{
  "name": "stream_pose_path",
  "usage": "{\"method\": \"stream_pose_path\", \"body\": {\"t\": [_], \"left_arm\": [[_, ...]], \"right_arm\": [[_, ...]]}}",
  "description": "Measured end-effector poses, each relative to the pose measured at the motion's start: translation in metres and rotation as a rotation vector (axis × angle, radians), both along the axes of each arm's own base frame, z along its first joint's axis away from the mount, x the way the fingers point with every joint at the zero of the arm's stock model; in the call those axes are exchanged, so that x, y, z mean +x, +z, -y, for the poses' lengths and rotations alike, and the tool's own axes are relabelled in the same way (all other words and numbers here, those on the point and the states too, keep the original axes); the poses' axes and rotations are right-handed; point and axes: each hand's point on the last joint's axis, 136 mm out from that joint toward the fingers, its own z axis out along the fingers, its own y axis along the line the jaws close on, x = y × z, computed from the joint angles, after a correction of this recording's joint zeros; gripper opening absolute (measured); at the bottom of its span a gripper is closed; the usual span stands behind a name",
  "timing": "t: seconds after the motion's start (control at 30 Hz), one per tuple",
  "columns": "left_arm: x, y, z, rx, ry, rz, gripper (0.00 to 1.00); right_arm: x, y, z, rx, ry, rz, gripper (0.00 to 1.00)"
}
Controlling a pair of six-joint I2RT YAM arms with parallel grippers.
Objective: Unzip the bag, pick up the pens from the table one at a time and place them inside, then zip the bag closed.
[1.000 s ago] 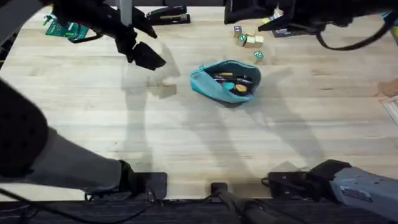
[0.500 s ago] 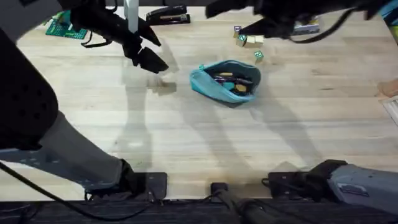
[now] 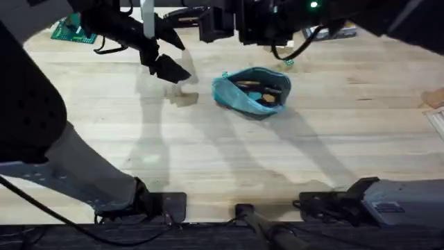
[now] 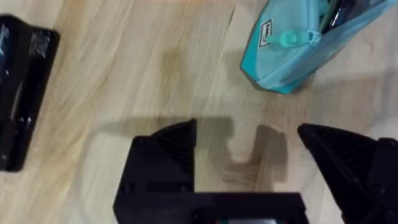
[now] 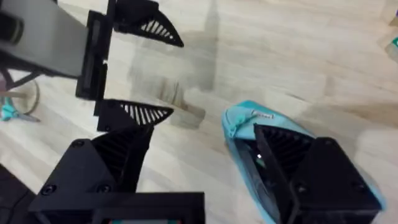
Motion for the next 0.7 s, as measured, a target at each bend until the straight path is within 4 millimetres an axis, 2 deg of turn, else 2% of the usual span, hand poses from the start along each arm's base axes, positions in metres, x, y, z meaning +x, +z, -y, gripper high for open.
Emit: {"method": "stream_pose_path", "body": {"t": [0.43,0.7], "left_arm": [[0.000,0.009,0.008,-0.050,-0.081,0.087,0.994],[0.000,0.012,0.012,-0.072,-0.123,0.132,0.994]], "right_arm": [[0.011,-0.045,-0.012,-0.069,0.003,-0.061,0.998],[0.013,-0.054,-0.013,-0.083,0.001,-0.077,0.998]]}}
